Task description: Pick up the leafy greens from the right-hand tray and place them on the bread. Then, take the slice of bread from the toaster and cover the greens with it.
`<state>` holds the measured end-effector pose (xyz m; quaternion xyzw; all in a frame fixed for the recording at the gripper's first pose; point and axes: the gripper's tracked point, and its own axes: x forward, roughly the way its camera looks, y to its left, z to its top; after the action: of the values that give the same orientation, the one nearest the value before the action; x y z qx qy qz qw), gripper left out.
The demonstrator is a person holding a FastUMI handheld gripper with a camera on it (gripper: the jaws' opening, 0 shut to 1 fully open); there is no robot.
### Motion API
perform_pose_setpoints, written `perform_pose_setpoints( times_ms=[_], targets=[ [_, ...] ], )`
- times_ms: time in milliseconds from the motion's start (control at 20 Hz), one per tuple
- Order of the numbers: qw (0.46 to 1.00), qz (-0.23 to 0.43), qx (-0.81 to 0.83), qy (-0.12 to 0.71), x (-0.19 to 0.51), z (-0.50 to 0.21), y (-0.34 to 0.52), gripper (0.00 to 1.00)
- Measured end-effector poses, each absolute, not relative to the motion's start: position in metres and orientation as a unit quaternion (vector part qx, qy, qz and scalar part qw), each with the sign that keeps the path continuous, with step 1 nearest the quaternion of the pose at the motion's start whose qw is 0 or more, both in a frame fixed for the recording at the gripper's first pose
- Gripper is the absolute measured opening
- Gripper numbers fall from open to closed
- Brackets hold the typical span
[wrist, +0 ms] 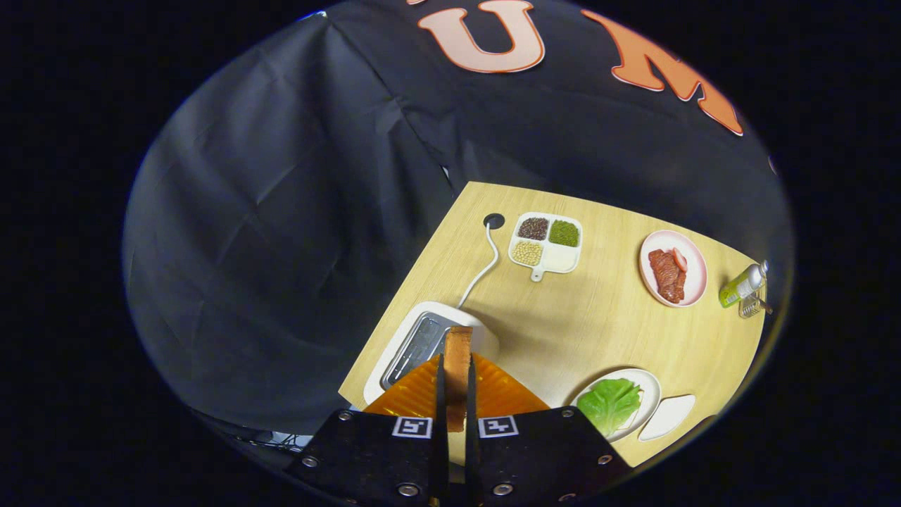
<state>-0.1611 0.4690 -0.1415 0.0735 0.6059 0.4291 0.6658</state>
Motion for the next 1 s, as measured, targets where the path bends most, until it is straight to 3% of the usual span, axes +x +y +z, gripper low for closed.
perform_pose_setpoints(
  times_ms=[600,1000],
  targets=[
    [0.669,0.389,0.072,0.629,-0.149,-0.216,0.334,0.1],
    [0.601,0.387,0.089,0.694,-0.211,-0.307,0.292,0.1]
  ],
)
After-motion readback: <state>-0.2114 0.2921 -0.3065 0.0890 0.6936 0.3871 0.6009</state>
